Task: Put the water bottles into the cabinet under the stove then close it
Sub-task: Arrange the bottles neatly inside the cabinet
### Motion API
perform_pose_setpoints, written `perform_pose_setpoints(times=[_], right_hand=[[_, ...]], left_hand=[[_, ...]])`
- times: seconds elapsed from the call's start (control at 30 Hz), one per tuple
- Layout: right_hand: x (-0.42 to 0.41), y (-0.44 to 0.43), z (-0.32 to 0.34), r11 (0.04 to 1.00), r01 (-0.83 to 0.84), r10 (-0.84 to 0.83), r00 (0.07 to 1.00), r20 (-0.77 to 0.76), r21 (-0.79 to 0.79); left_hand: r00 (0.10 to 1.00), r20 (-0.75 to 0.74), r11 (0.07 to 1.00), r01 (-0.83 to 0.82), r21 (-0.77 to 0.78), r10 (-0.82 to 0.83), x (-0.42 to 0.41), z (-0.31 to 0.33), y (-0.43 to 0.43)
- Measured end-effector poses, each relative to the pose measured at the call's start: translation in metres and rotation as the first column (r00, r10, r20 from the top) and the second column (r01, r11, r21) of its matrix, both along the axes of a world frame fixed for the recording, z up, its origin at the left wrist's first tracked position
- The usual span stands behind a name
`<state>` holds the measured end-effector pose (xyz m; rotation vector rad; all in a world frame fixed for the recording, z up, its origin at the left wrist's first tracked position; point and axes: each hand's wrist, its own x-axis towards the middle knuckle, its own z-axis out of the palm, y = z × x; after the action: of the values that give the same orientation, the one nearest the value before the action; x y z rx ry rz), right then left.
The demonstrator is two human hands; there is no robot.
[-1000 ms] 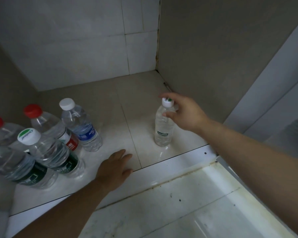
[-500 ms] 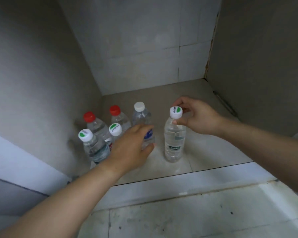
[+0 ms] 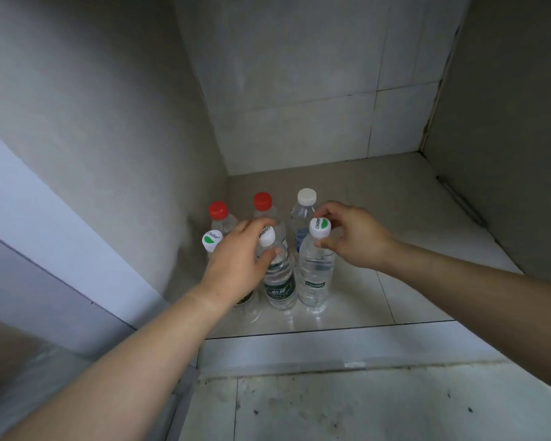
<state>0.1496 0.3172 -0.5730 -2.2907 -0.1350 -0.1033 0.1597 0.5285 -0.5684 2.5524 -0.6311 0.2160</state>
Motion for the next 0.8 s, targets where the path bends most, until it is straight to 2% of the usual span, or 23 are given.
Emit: perform_pose_setpoints(times=[0.2,0.57,0.8], right_hand=[[0.0025,0.0026,-0.0011,1.0,-0.019,0.019,1.0,0.005,-0.013],[-0.0011,-0.001,0.0037,0.987,-0.096,0.102,0.994,0.038,-0.13],[-0.0014,-0.0008,0.0055,0.983,-0.109,0.116,0.993,0.034,-0.149]], left_hand=[[0.999,0.0,0.997,-0.035,-0.071,0.035,0.0052,-0.0029,-0.001],[1.0,-0.006,1.0,-0.015,0.001,0.015,0.0101,-0.0009,-0.0006],[0.999,-0.023,0.999,-0.027,-0.03,0.026,0.0068,-0.0011,-0.0009]])
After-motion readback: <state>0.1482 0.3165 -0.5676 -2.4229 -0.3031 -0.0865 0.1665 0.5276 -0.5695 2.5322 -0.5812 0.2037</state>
